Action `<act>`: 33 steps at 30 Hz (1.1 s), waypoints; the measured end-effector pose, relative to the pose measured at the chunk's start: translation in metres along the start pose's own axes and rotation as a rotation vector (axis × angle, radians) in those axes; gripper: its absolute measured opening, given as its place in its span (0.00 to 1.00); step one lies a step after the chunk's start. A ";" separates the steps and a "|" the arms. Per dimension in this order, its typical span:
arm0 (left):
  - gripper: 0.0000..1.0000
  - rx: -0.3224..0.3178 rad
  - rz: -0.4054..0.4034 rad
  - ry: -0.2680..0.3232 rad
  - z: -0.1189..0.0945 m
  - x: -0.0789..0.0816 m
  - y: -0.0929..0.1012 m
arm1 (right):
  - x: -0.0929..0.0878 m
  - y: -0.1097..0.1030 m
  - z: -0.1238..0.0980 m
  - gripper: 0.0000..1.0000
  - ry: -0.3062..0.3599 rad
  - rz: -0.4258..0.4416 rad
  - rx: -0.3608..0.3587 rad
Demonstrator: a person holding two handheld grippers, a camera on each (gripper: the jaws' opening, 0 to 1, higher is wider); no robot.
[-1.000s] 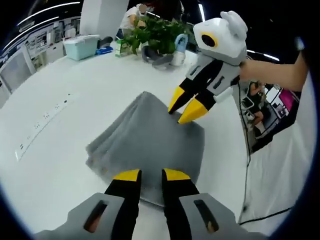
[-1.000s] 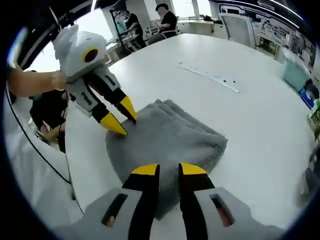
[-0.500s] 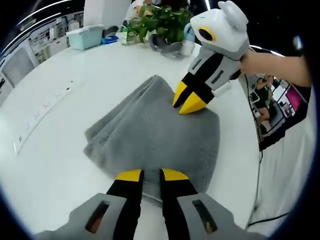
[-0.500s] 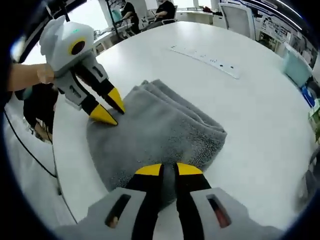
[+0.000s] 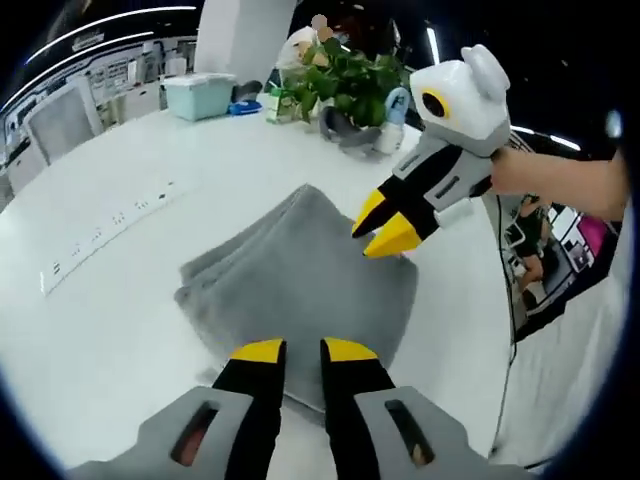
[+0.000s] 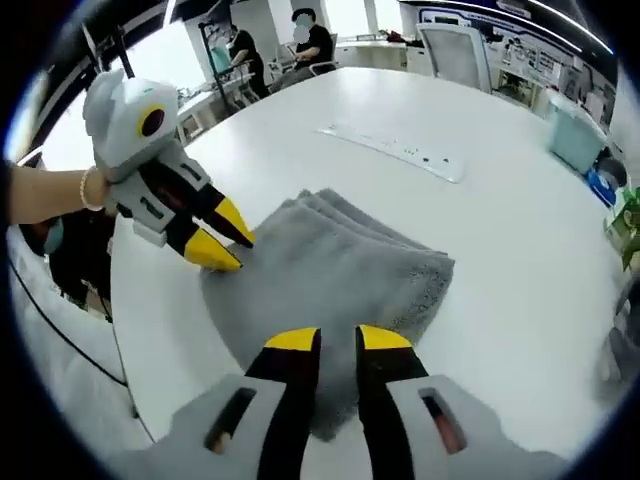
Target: Fold the towel on the table until its edges align and the towel forms a compact rectangular stack.
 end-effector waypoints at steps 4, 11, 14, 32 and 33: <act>0.23 0.045 -0.038 0.097 -0.029 -0.009 0.011 | 0.002 -0.018 -0.032 0.20 0.153 0.042 0.003; 0.42 0.211 -0.052 0.273 -0.091 -0.040 0.028 | -0.014 -0.041 -0.086 0.53 0.356 0.094 -0.090; 0.52 0.249 -0.064 0.318 -0.110 -0.053 0.036 | -0.025 -0.048 -0.103 0.61 0.389 0.091 -0.150; 1.00 0.393 -0.063 0.505 -0.161 -0.088 0.068 | -0.089 -0.076 -0.148 1.00 0.612 0.211 -0.301; 1.00 0.392 -0.062 0.508 -0.161 -0.089 0.070 | -0.092 -0.078 -0.148 1.00 0.612 0.212 -0.300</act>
Point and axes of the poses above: the point that each gripper's makers call its tool centre point, and the gripper's own axes: z roughly forward along the fingers, y roughly to its right, x roughly out of its top, the point moved 3 cm from there along -z, roughly backward along the fingers, and after that the axes turned 13 degrees about -y, right-handed, at the moved point
